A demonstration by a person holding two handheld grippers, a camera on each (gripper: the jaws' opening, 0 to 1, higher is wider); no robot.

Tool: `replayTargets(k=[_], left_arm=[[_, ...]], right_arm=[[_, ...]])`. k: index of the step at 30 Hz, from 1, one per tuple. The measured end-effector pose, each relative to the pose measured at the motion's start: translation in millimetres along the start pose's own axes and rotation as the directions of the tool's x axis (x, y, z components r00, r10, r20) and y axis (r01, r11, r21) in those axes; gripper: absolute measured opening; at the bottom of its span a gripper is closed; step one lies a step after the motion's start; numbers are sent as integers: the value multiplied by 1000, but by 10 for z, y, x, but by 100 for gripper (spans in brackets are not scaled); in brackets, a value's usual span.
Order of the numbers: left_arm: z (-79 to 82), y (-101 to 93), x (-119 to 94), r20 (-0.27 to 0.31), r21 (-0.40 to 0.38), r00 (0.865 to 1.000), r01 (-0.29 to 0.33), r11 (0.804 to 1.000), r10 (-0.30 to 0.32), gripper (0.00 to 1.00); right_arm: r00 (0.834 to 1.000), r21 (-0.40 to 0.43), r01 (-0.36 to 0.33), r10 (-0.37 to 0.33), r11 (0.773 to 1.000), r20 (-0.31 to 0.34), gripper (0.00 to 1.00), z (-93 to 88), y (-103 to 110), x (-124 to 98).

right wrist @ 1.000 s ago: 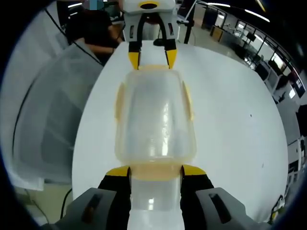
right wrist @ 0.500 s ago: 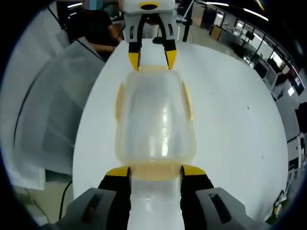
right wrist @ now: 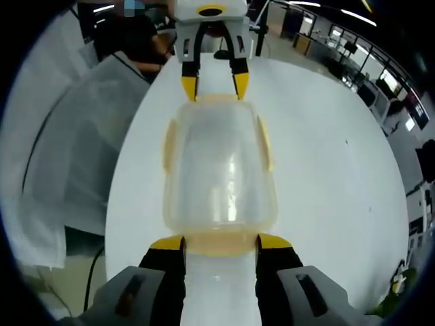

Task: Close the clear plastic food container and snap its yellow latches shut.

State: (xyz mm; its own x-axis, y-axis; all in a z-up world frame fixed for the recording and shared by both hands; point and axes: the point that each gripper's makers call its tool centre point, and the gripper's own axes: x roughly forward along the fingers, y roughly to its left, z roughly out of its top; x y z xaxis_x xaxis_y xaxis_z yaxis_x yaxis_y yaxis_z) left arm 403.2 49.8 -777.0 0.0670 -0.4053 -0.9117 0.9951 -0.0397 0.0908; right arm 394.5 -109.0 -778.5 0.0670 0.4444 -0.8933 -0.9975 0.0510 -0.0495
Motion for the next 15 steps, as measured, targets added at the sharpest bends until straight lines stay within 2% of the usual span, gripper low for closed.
replayTargets(k=[15], left_arm=[[233,32,160,13,6,1000,14,1000,-14,38]], right_arm=[[1000,18,3,-3,1000,-8,38,-255,-18,-101]])
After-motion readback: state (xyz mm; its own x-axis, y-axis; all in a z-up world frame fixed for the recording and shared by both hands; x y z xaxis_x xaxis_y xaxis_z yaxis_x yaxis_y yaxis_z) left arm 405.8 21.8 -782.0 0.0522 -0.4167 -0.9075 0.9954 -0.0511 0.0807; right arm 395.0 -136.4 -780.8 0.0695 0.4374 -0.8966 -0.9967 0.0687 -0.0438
